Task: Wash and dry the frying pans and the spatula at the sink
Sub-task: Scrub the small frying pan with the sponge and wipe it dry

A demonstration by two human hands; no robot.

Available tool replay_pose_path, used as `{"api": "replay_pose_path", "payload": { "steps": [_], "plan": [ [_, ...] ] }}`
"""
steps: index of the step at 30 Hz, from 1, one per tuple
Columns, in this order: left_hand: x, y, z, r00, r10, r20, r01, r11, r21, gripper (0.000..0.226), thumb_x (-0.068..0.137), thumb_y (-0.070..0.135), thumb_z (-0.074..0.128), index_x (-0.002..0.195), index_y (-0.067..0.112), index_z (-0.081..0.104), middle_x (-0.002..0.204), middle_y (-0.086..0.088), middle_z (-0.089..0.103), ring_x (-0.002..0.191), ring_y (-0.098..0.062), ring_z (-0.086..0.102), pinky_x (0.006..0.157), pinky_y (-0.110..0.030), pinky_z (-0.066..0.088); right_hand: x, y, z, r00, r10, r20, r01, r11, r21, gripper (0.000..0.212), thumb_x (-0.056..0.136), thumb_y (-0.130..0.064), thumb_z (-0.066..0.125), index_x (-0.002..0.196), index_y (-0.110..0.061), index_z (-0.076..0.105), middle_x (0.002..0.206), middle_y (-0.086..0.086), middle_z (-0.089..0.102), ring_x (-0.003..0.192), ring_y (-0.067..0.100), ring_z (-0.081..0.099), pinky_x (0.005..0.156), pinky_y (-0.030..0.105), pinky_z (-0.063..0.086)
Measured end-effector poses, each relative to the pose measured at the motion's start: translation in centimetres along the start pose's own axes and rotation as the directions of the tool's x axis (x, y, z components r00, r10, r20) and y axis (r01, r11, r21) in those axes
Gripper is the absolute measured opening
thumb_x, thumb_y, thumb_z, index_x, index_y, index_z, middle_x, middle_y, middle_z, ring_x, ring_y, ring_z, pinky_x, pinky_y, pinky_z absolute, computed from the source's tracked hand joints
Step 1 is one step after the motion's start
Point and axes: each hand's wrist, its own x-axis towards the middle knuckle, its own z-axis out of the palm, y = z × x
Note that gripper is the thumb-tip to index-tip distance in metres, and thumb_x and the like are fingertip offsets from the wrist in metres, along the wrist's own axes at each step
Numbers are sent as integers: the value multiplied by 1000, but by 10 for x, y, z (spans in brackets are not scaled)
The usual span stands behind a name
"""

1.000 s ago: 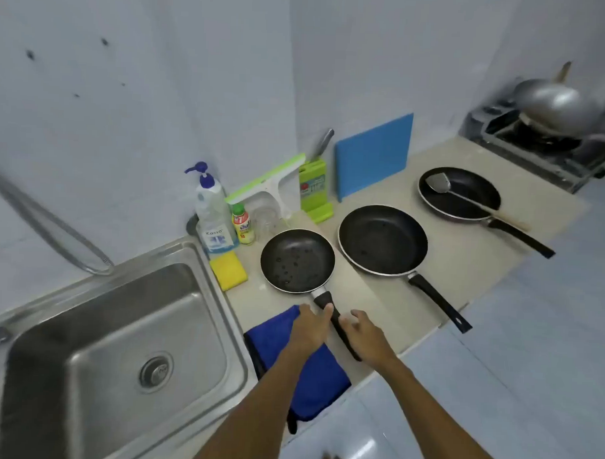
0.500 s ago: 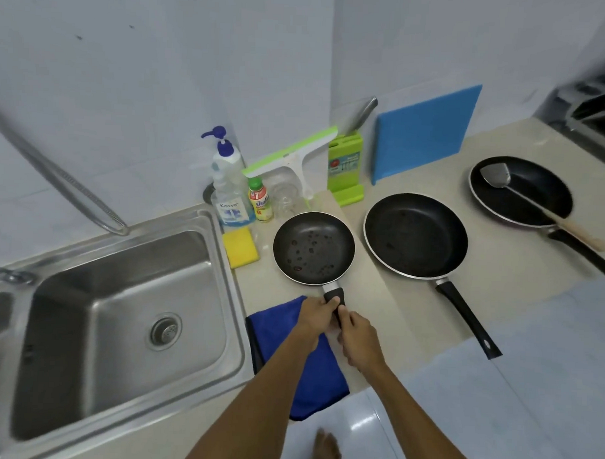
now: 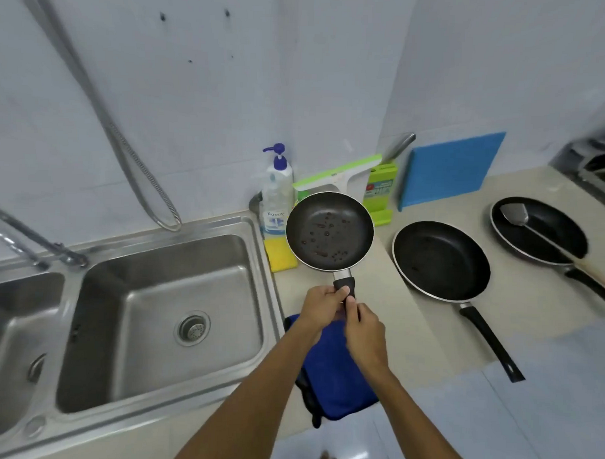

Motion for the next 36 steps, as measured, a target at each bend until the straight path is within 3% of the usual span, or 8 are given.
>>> {"api": "replay_pose_path", "payload": {
  "steps": [5, 19, 23, 25, 27, 30, 33, 36],
  "plan": [
    [-29, -4, -91, 996, 18, -88, -26, 996, -91, 21, 102, 17, 62, 87, 3, 66, 81, -7, 73, 69, -11, 72, 61, -21, 58, -34, -40, 75, 996, -51, 67, 55, 997, -50, 46, 103, -51, 36, 80, -21, 62, 76, -2, 66, 70, 13, 62, 58, 27, 44],
    [-72, -64, -363, 947, -97, -306, 57, 989, -136, 25, 100, 17, 63, 110, -4, 70, 103, -19, 77, 96, -35, 75, 91, -48, 58, -133, -101, 318, 953, -38, 301, 67, 994, -88, 43, 103, -49, 38, 77, -27, 65, 68, -7, 65, 69, 11, 63, 62, 24, 43],
    [-75, -72, -399, 962, -67, -266, 54, 997, -54, 27, 103, 17, 57, 105, -8, 69, 91, -14, 77, 78, -23, 77, 78, -36, 61, -138, -104, 345, 947, -29, 321, 63, 993, -97, 41, 103, -51, 39, 79, -30, 65, 69, -7, 65, 69, 13, 62, 65, 25, 46],
    [-82, -72, -421, 938, -10, -345, 76, 981, 180, 34, 107, 22, 47, 97, -1, 70, 85, -11, 74, 75, -21, 74, 71, -32, 60, -137, -103, 351, 945, -12, 327, 52, 992, -114, 43, 102, -51, 39, 76, -27, 64, 66, -5, 64, 63, 13, 60, 60, 26, 46],
    [-86, -75, -456, 838, 131, -530, 231, 795, 561, 39, 106, 35, 41, 99, 9, 69, 96, -10, 73, 92, -30, 71, 78, -37, 55, -134, -103, 353, 946, -7, 325, 47, 992, -116, 46, 102, -50, 41, 72, -21, 61, 60, -1, 61, 55, 13, 54, 56, 29, 43],
    [-82, -58, -510, 698, 400, -594, 328, 558, 762, 36, 103, 39, 46, 121, 11, 60, 120, -12, 67, 112, -34, 63, 92, -45, 51, -126, -104, 353, 946, 4, 324, 42, 990, -134, 48, 102, -49, 42, 71, -17, 59, 59, 1, 60, 55, 14, 54, 57, 29, 43],
    [-61, -20, -550, 696, 568, -439, 256, 375, 891, 55, 100, 30, 55, 148, 6, 43, 157, -14, 44, 143, -33, 44, 108, -51, 42, -122, -106, 354, 946, 27, 322, 24, 988, -154, 46, 103, -48, 41, 74, -16, 60, 63, 2, 62, 59, 15, 56, 57, 26, 43],
    [-37, 19, -571, 749, 597, -289, 224, 182, 957, 64, 98, 22, 54, 155, 3, 33, 165, -14, 31, 153, -30, 29, 113, -50, 40, -122, -104, 358, 953, 37, 299, 9, 989, -150, 48, 102, -49, 41, 72, -15, 59, 60, 2, 61, 57, 15, 54, 58, 29, 44]
  ]
}}
